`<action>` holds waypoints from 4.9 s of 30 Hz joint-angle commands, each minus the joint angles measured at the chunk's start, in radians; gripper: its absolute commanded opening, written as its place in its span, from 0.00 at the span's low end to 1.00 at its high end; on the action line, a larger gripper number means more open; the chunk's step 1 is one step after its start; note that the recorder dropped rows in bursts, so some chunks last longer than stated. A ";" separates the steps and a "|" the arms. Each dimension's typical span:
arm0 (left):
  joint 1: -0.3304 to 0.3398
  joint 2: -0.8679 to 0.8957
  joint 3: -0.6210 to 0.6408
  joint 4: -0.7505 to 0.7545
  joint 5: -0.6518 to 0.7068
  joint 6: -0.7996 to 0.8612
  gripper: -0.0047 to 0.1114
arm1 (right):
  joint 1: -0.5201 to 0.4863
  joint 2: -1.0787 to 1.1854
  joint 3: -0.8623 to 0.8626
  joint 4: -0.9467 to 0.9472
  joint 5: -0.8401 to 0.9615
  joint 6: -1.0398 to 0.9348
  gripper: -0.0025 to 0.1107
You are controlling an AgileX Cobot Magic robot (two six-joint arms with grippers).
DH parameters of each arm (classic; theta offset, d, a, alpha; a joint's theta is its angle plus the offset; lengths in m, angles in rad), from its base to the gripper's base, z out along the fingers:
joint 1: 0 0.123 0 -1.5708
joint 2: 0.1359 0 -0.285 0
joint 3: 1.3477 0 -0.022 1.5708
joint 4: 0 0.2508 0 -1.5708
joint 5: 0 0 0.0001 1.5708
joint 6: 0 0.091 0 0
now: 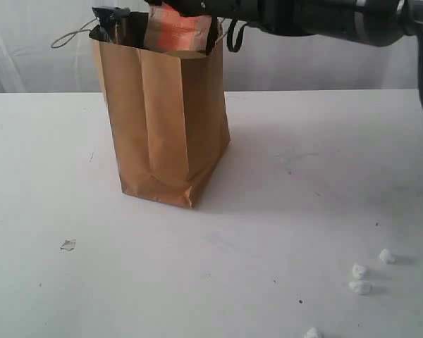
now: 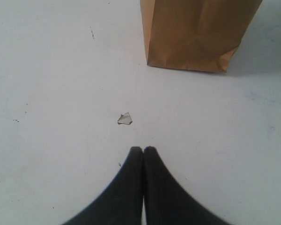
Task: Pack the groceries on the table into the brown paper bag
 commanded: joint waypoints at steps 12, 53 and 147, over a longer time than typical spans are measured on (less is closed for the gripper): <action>-0.004 -0.006 0.003 -0.006 0.003 -0.005 0.04 | -0.008 -0.028 0.004 -0.030 -0.004 -0.041 0.43; -0.004 -0.006 0.003 -0.006 0.003 -0.005 0.04 | -0.240 -0.568 0.729 0.015 -0.830 -0.796 0.02; -0.004 -0.006 0.003 -0.006 0.003 -0.005 0.04 | -0.156 -0.192 0.703 -1.762 0.767 1.166 0.29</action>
